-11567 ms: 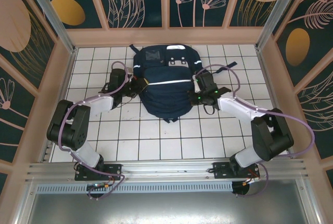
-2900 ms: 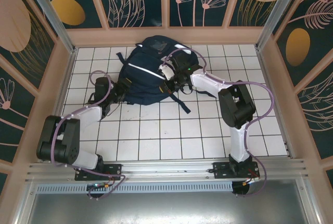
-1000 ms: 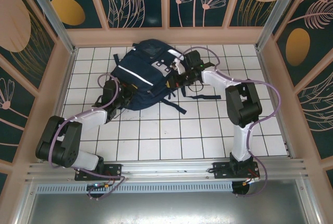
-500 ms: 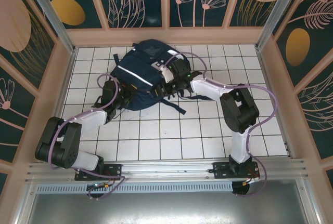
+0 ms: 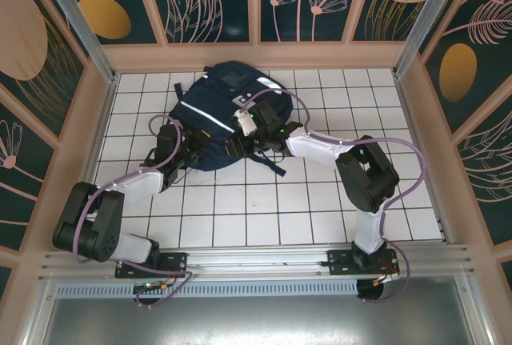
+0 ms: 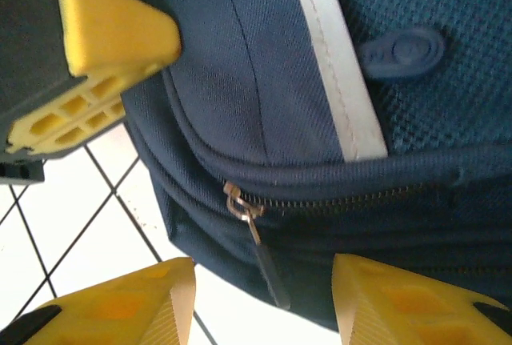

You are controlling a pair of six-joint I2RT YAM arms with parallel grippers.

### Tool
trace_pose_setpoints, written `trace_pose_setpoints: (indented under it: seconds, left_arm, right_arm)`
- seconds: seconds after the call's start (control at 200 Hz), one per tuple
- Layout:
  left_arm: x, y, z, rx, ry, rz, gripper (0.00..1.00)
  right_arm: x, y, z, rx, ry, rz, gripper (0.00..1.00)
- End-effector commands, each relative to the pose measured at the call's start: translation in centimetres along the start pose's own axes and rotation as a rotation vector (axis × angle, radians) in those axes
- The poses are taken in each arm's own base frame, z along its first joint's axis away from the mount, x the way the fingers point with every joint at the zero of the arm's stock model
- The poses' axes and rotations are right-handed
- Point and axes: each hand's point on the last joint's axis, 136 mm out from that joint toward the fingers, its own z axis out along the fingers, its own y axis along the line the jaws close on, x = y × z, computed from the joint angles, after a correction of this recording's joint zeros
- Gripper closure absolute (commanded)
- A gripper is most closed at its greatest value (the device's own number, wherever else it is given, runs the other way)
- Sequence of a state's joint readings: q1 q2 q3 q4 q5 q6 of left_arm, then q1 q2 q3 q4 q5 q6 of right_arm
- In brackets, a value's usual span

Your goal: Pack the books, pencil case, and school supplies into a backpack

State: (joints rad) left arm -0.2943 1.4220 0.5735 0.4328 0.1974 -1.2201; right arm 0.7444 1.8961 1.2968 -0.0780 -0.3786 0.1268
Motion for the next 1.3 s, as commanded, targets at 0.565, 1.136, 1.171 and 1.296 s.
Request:
trace_pose_setpoints:
  seconds: [0.565, 1.136, 1.171, 1.296]
  left_arm:
    - [-1.9, -2.4, -1.0, 0.077, -0.087, 0.001, 1.00]
    - [-1.6, -1.6, -1.4, 0.048, -0.082, 0.013, 1.00]
    - [-1.6, -1.6, -1.4, 0.047, -0.081, 0.014, 1.00]
    - [-1.5, -1.9, -1.3, 0.047, -0.069, 0.040, 1.00]
  right_arm:
    - [3.0, -1.8, 2.3, 0.160, 0.053, -0.023, 0.84]
    - [0.8, -12.9, -5.8, 0.467, -0.027, 0.046, 1.00]
    - [0.5, -13.2, -6.1, 0.472, -0.035, 0.052, 1.00]
    - [-0.1, -12.7, -7.1, 0.471, -0.068, 0.051, 0.77]
